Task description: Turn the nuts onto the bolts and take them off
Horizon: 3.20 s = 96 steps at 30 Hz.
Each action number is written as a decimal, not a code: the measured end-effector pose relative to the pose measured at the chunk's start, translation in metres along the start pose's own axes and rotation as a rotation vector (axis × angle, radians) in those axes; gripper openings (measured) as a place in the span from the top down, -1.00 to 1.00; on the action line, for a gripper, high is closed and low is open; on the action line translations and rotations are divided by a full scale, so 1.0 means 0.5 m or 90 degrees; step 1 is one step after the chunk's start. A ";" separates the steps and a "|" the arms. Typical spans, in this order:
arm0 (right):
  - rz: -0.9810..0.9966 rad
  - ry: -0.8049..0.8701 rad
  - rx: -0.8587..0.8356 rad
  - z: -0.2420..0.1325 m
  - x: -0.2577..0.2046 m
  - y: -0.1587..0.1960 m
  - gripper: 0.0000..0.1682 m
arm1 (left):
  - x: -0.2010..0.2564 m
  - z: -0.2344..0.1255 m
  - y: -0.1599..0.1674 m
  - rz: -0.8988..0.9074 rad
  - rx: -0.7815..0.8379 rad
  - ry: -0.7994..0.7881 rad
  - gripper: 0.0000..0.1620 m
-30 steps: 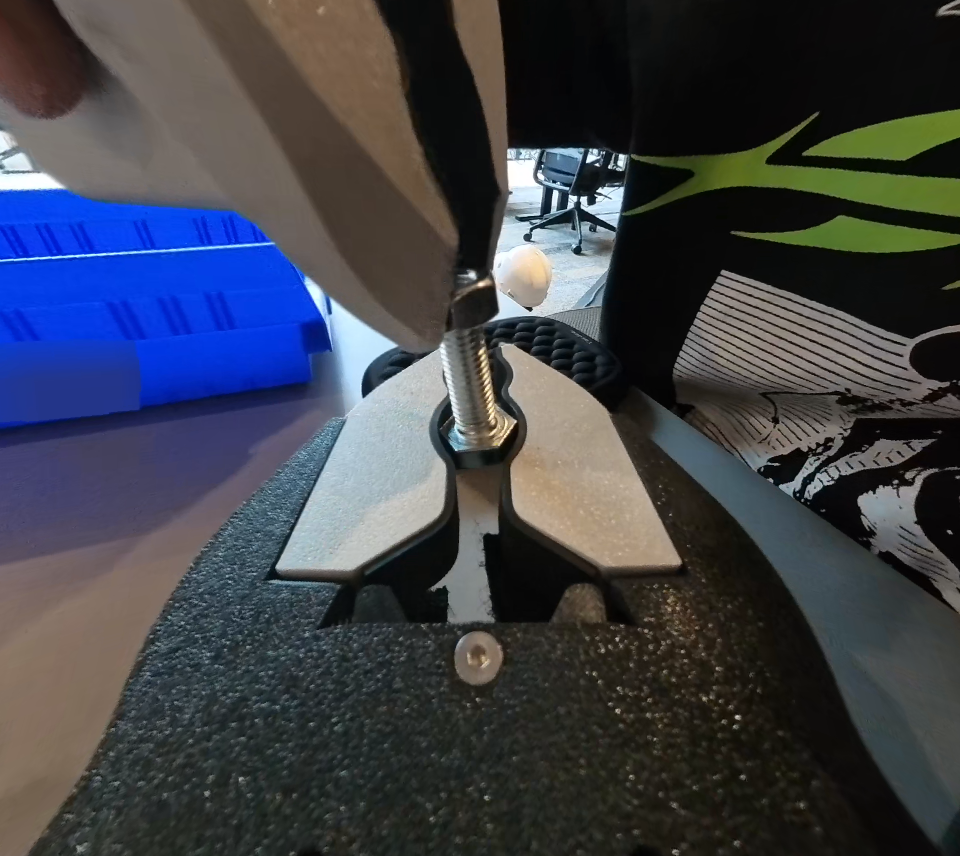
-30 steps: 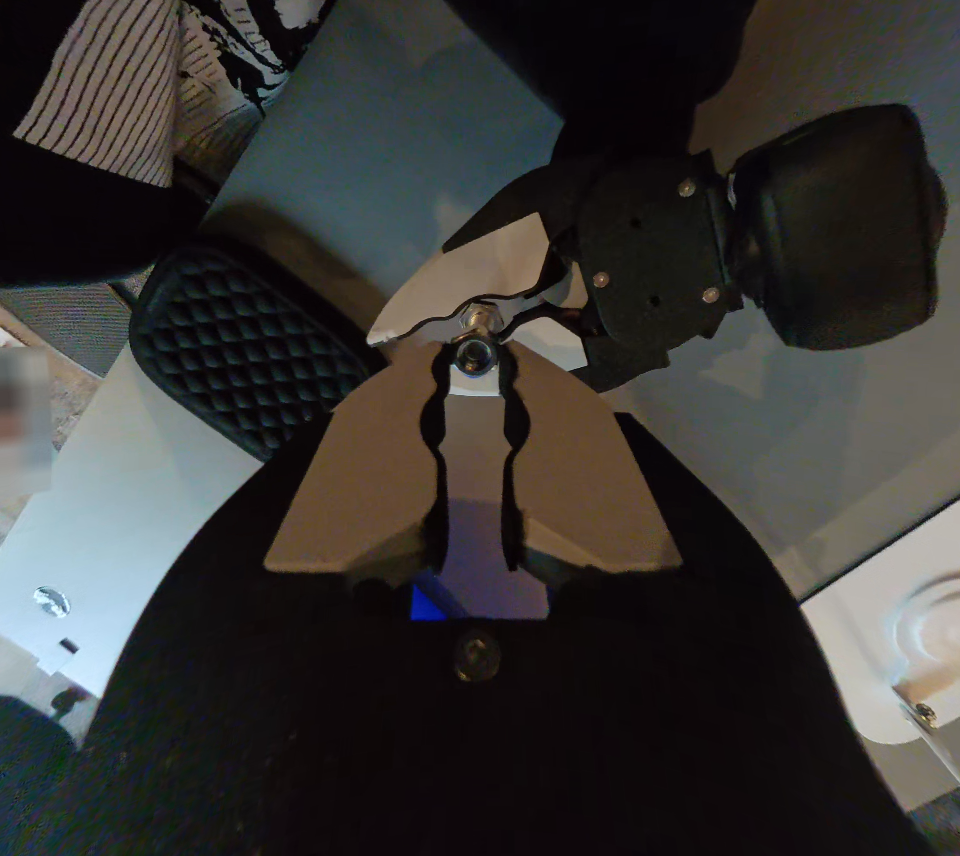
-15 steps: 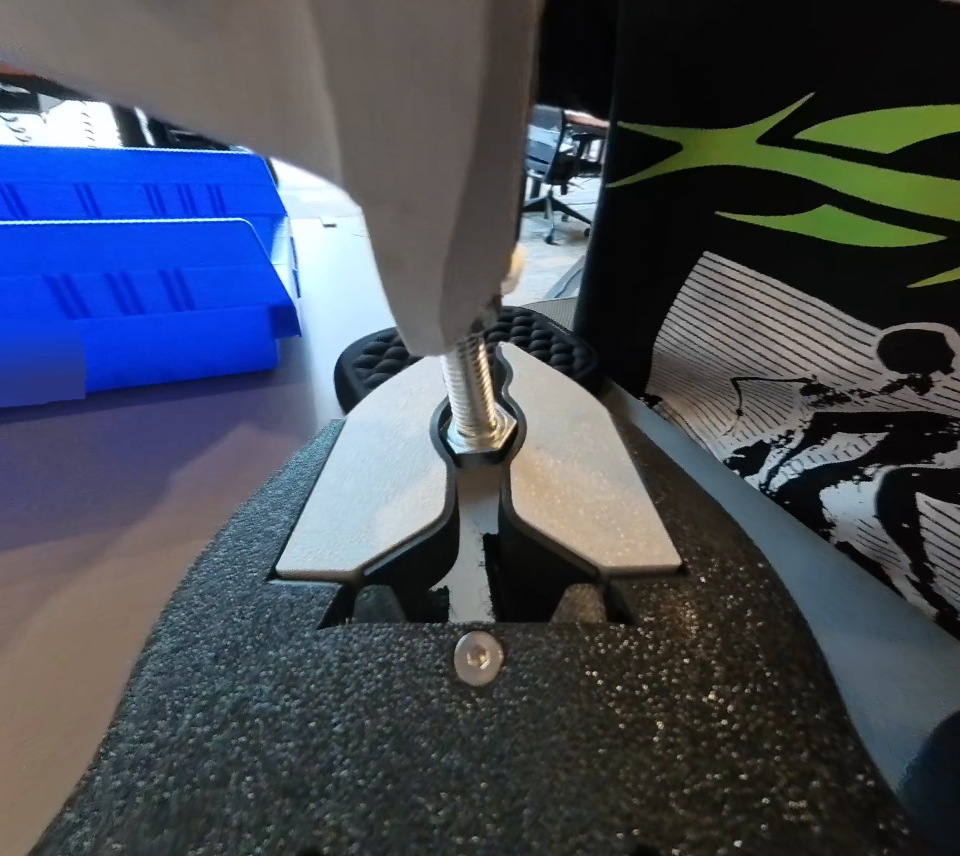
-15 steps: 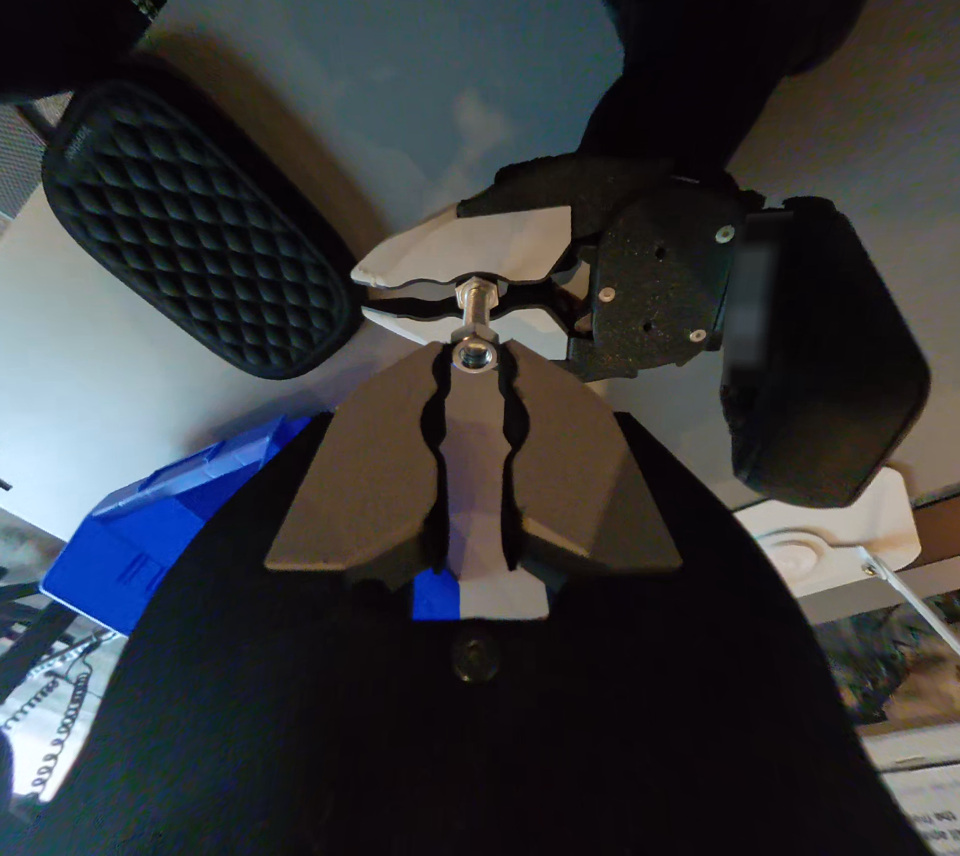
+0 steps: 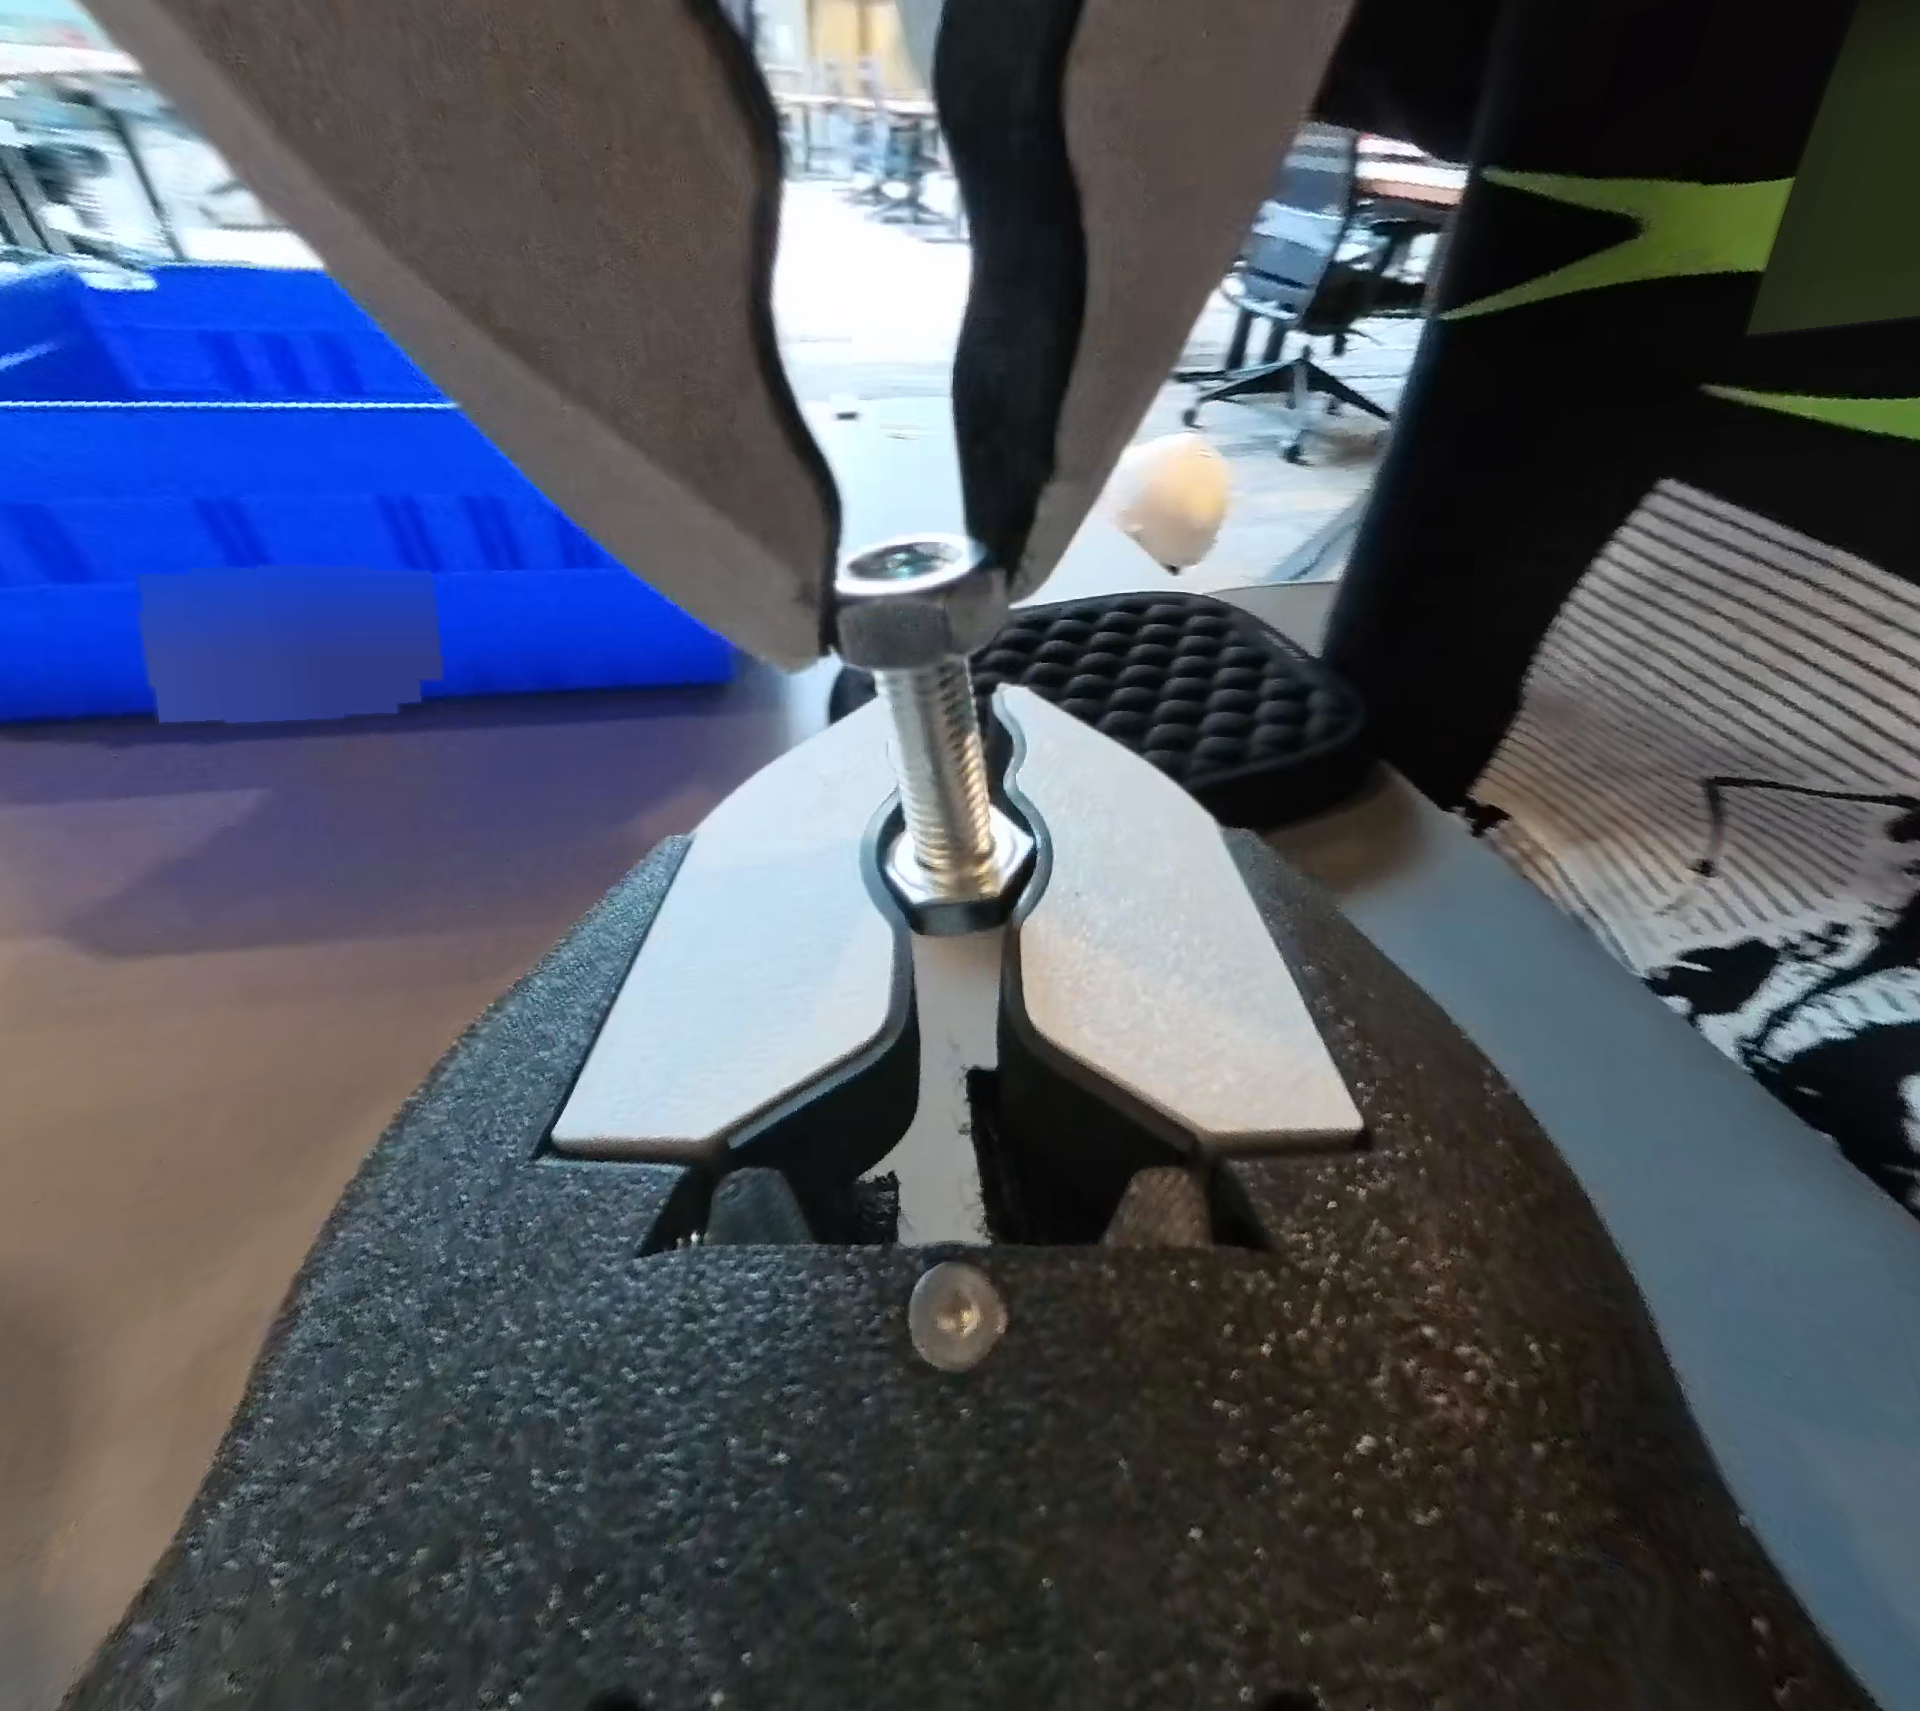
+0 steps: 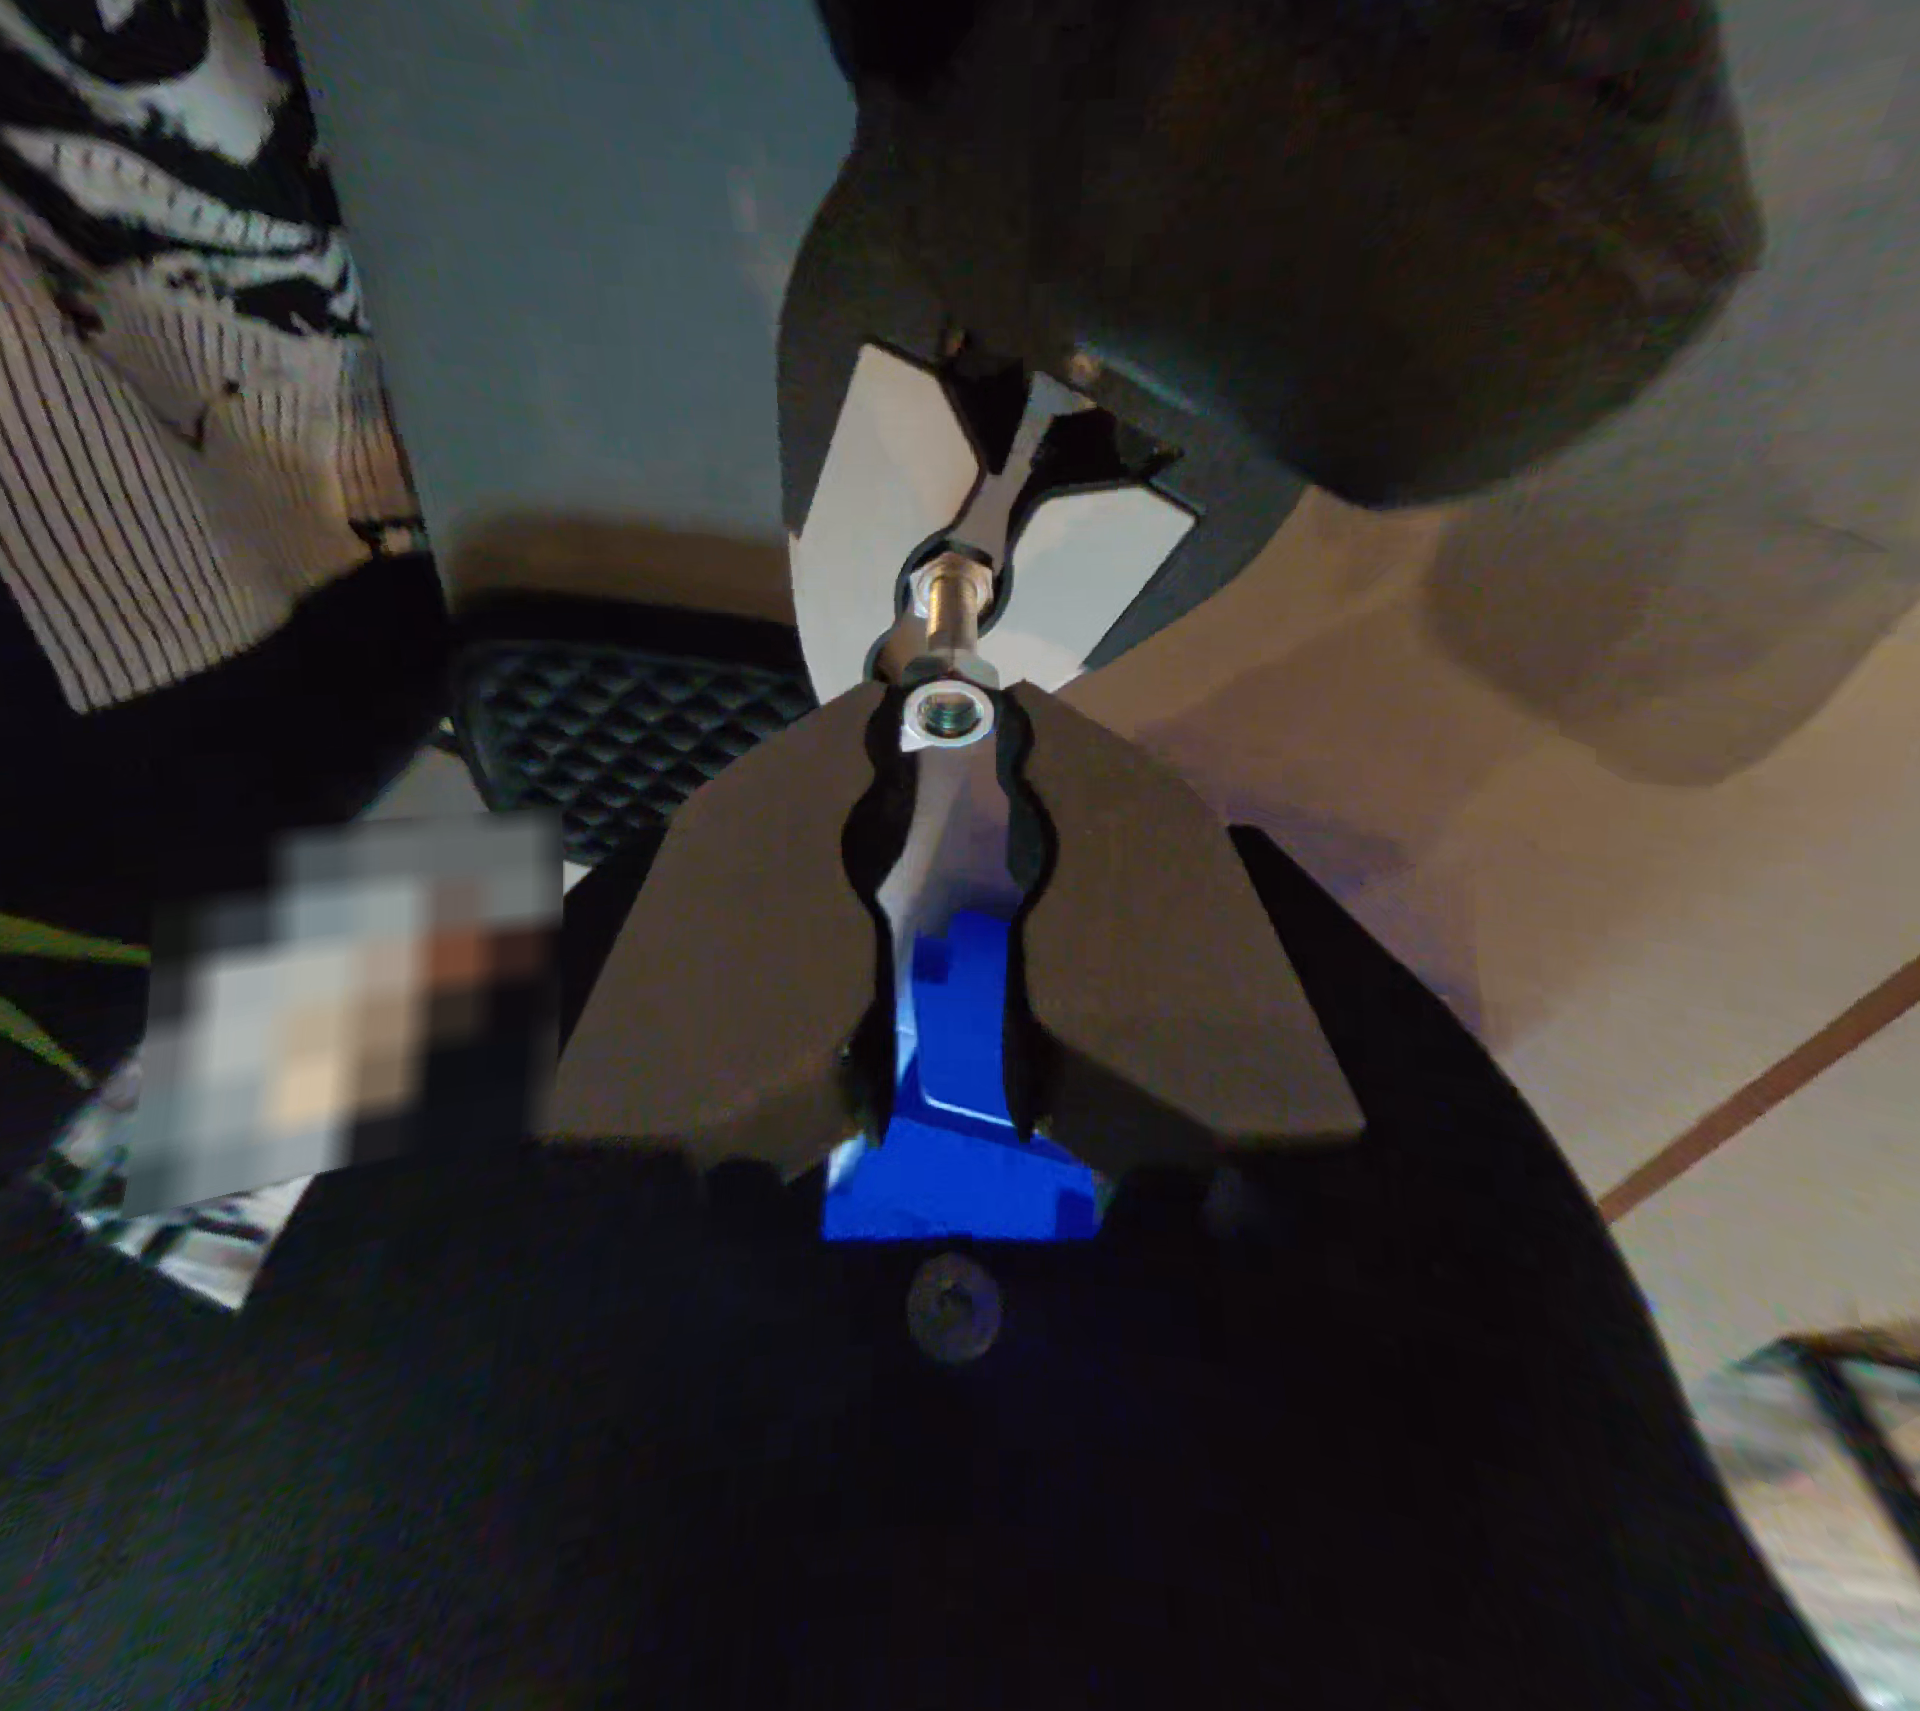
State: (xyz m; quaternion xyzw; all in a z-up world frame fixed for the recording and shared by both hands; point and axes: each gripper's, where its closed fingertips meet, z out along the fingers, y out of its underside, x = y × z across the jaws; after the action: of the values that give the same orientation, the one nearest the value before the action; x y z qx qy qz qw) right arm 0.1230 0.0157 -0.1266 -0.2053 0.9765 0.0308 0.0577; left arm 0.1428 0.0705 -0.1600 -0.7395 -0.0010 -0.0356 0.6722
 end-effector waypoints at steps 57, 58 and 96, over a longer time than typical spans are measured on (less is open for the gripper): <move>-0.121 0.083 0.065 -0.028 -0.024 -0.039 0.51 | 0.026 -0.002 -0.003 0.013 0.021 0.063 0.86; -0.204 0.087 0.073 -0.033 -0.026 -0.039 0.45 | 0.027 -0.001 -0.003 0.014 0.020 0.065 0.86; -0.494 0.096 0.093 -0.021 -0.021 -0.019 0.60 | 0.035 -0.001 -0.006 0.015 0.027 0.084 0.86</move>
State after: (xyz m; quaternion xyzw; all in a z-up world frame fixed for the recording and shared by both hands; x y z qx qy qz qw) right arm 0.1356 0.0102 -0.1155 -0.5560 0.8275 -0.0781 0.0078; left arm 0.1600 0.0696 -0.1561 -0.7213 0.0514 -0.0764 0.6865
